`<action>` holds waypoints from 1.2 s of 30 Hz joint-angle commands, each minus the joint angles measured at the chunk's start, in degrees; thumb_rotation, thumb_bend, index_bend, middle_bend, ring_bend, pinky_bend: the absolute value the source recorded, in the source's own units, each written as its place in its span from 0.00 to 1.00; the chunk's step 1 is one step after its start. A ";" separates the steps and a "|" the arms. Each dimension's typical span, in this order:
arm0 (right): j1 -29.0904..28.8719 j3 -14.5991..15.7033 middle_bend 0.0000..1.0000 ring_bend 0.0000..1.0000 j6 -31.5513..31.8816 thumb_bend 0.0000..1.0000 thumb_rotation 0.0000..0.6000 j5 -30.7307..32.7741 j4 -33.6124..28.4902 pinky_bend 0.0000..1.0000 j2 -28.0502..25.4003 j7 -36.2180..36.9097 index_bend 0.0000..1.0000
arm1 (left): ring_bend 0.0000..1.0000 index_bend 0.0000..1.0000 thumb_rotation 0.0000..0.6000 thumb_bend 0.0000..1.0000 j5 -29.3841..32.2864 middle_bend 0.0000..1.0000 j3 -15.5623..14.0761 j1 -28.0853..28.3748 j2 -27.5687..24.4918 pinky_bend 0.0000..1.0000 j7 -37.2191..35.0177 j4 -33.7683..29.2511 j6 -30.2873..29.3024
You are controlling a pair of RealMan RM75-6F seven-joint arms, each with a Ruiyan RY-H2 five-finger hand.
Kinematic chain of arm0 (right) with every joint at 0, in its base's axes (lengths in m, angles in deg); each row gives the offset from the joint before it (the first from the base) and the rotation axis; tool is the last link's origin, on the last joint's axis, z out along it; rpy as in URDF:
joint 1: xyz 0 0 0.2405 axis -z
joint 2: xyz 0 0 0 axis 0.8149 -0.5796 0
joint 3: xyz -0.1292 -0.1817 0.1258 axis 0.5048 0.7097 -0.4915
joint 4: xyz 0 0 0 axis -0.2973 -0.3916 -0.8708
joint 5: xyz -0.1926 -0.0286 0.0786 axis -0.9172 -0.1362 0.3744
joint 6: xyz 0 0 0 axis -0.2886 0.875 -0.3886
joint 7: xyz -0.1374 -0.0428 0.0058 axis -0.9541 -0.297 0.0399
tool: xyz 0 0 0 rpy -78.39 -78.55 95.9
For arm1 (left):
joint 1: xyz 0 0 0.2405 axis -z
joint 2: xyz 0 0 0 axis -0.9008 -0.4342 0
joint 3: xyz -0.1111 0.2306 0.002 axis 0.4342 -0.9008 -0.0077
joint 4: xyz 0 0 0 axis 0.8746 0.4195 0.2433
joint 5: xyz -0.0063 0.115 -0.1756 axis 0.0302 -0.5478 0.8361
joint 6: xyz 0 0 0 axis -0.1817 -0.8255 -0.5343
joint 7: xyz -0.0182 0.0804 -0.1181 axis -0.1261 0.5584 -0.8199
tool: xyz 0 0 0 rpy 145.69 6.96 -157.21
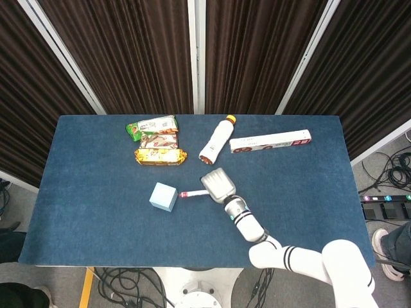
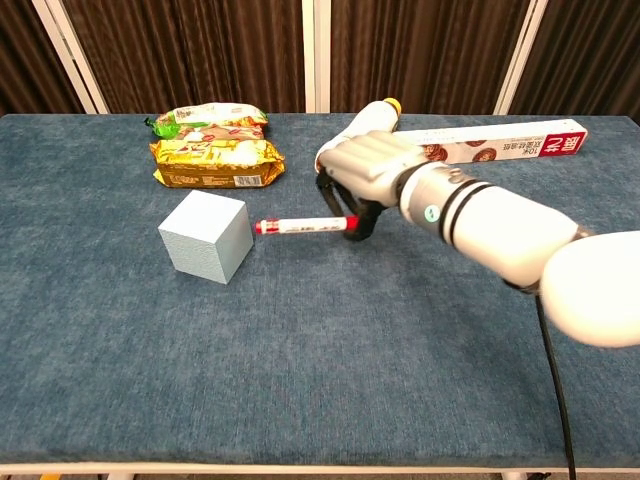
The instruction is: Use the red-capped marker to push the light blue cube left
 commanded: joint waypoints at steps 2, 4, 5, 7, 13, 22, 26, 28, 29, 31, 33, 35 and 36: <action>3.66 2.27 0.67 0.95 3.13 0.37 1.00 -1.73 -6.24 1.00 -6.66 0.82 0.68 | 0.01 0.18 1.00 0.06 -0.17 0.11 -0.01 0.09 0.08 0.11 0.85 -0.72 -0.12; 5.40 3.49 0.67 0.95 4.42 0.37 1.00 -2.66 -9.06 1.00 -9.84 1.42 0.68 | 0.01 0.18 1.00 0.06 -0.36 0.11 -0.01 0.22 0.14 0.11 1.46 -1.15 -0.20; 6.60 4.34 0.67 0.95 5.29 0.37 1.00 -3.39 -10.92 1.00 -12.06 1.99 0.68 | 0.01 0.18 1.00 0.06 -0.48 0.11 -0.04 0.32 0.21 0.10 1.90 -1.48 -0.19; 8.66 5.86 0.67 0.95 6.84 0.37 1.00 -4.82 -13.69 1.00 -15.87 3.10 0.67 | 0.01 0.18 1.00 0.06 -0.73 0.11 -0.12 0.57 0.46 0.10 2.69 -2.15 -0.07; 13.57 9.47 0.67 0.95 9.83 0.36 1.00 -8.55 -18.18 1.00 -24.97 7.64 0.67 | 0.01 0.18 1.00 0.06 -2.02 0.11 -0.48 1.27 1.26 0.11 5.30 -4.42 -0.26; 18.29 12.68 0.67 0.95 10.19 0.35 1.00 -11.47 -14.67 1.00 -29.62 15.21 0.67 | 0.01 0.18 1.00 0.06 -2.78 0.11 -1.00 1.94 1.89 0.11 8.64 -6.67 0.01; 19.26 13.38 0.67 0.95 9.43 0.35 1.00 -12.57 -11.71 1.00 -28.87 17.73 0.67 | 0.01 0.18 1.00 0.06 -2.41 0.11 -1.13 2.05 1.89 0.11 9.36 -6.89 0.42; 19.48 13.31 0.67 0.95 9.00 0.34 1.00 -13.01 -10.23 1.00 -28.17 19.01 0.67 | 0.01 0.18 1.00 0.06 -2.38 0.11 -1.26 1.96 1.90 0.11 9.51 -6.83 0.39; 19.53 13.22 0.67 0.95 8.90 0.33 1.00 -13.23 -9.66 1.00 -27.82 19.45 0.67 | 0.01 0.18 1.00 0.06 -2.37 0.11 -1.28 1.97 1.86 0.11 9.55 -6.84 0.40; 19.48 12.91 0.67 0.95 8.62 0.31 1.00 -13.72 -8.49 1.00 -27.01 20.34 0.67 | 0.01 0.18 1.00 0.06 -2.29 0.11 -1.21 2.03 1.85 0.11 9.58 -6.77 0.40; 19.29 12.67 0.66 0.95 8.05 0.28 1.00 -13.91 -7.70 1.00 -26.45 20.62 0.66 | 0.01 0.18 1.00 0.06 -2.10 0.11 -1.09 2.12 1.85 0.11 9.52 -6.68 0.51; 19.18 12.46 0.65 0.95 7.57 0.25 1.00 -14.08 -7.13 1.00 -25.77 20.73 0.66 | 0.01 0.18 1.00 0.06 -1.94 0.11 -1.06 2.16 1.79 0.11 9.38 -6.55 0.63; 19.17 12.40 0.65 0.95 7.34 0.24 1.00 -14.11 -6.92 1.00 -25.50 20.75 0.66 | 0.01 0.18 1.00 0.06 -1.89 0.11 -1.09 2.14 1.80 0.10 9.33 -6.46 0.68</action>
